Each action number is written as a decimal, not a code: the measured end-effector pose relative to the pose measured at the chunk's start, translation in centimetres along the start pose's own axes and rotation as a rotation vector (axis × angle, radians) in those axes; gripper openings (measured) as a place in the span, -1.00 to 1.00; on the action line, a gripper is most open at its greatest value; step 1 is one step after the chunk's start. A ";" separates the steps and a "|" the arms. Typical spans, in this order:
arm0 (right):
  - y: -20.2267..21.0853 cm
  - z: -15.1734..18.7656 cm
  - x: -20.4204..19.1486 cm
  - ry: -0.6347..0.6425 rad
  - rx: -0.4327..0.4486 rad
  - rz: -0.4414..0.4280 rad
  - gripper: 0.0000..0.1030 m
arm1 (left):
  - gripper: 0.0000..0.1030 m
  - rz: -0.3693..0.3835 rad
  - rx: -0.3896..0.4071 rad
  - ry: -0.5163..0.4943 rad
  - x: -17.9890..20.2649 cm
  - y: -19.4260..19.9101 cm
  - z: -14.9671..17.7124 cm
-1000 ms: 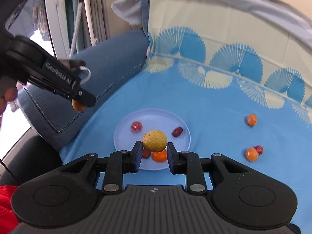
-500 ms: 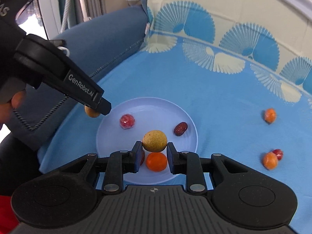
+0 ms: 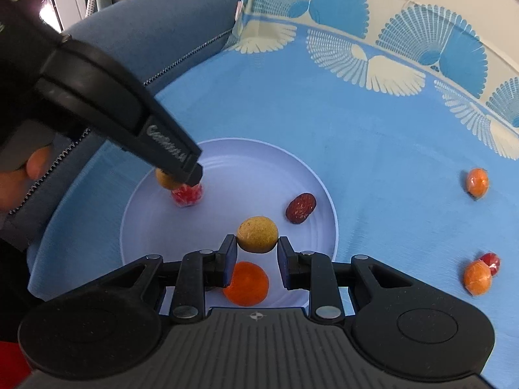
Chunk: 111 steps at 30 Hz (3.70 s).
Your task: Organize fruits
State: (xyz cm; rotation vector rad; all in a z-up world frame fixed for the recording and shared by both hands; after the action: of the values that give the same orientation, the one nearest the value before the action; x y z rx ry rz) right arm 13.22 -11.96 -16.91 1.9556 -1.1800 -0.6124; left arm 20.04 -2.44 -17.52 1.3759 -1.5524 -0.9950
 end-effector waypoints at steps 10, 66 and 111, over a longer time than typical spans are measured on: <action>0.8 -0.2 0.6 -0.035 -0.035 0.000 0.74 | 0.99 -0.022 0.084 -0.048 -0.1 2.7 0.3; 22.7 6.6 -5.1 -0.048 0.288 0.194 0.99 | 0.99 0.019 0.252 0.016 -0.2 20.4 14.9; 21.6 7.0 -4.0 -0.101 0.242 0.176 0.99 | 0.99 0.014 0.206 0.028 -0.3 18.7 14.6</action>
State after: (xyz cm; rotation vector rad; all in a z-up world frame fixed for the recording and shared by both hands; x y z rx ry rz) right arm -4.99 -17.15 -3.74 2.0084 -1.5317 -0.4992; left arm -0.14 0.13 -5.34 1.5102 -1.6787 -0.8210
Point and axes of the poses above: each gripper's, at about its wrist camera, not at the fingertips, and y roughly against the way its jaws point, x to its right, z to its underside, the point moved 7 cm from there along -y, roughly the way its jaws point, and after that the axes turned 13 degrees about y, right-handed, at the moved point
